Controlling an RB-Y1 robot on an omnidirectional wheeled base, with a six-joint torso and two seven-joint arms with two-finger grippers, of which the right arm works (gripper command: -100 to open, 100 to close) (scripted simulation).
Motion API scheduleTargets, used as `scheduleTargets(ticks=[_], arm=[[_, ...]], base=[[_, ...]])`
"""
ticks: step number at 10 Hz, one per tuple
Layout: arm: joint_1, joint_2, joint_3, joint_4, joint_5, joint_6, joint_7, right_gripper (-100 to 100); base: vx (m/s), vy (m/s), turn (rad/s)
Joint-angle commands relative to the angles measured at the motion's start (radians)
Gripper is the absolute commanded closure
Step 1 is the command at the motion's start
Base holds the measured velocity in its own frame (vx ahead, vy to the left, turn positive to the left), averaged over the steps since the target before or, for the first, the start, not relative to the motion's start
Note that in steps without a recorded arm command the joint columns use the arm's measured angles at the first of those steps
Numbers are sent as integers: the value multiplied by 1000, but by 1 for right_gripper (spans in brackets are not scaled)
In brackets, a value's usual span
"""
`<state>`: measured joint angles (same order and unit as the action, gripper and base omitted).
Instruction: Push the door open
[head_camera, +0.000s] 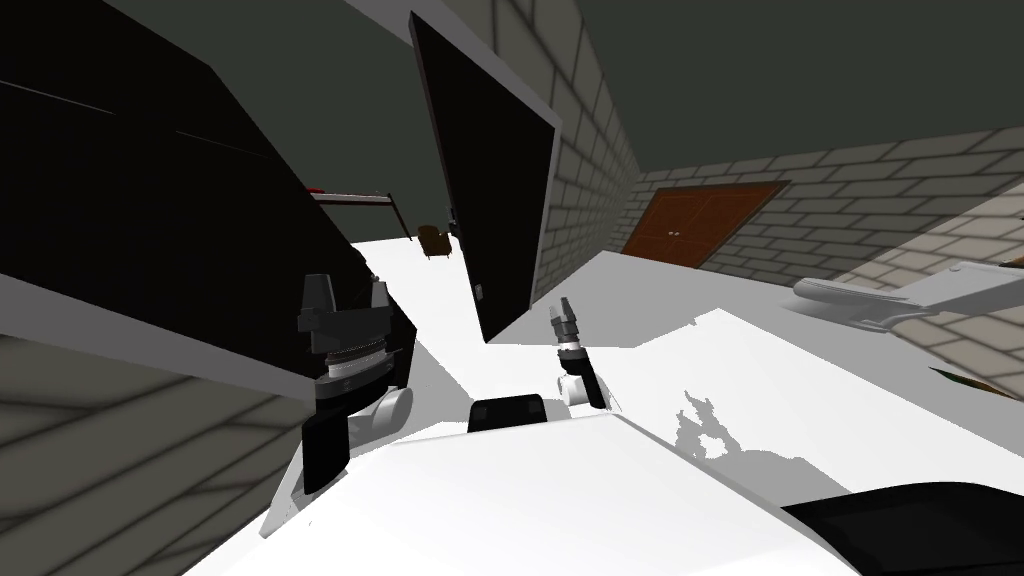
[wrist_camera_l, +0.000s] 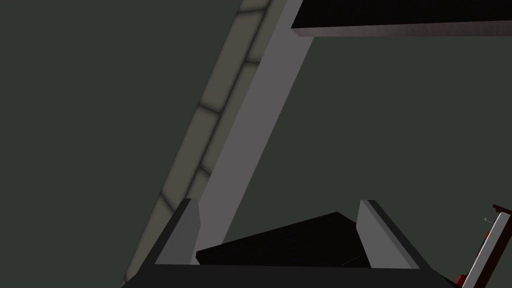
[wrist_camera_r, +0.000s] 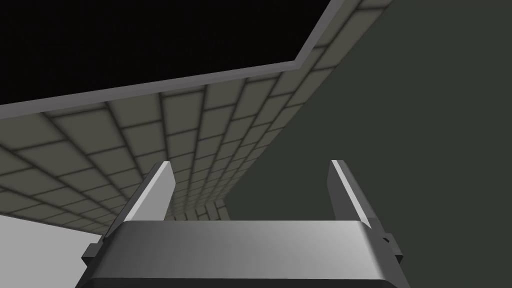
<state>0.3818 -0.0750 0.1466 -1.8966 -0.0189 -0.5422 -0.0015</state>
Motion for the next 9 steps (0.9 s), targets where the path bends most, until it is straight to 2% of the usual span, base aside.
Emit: scheduleTargets(ticks=[1,9], arm=[[-16,-4,21,37,-1,-6,-3,-100],[-97,-22,130,227,-6,-45,-20,-100]], base=[[87,17,-10],[98,24,-12]])
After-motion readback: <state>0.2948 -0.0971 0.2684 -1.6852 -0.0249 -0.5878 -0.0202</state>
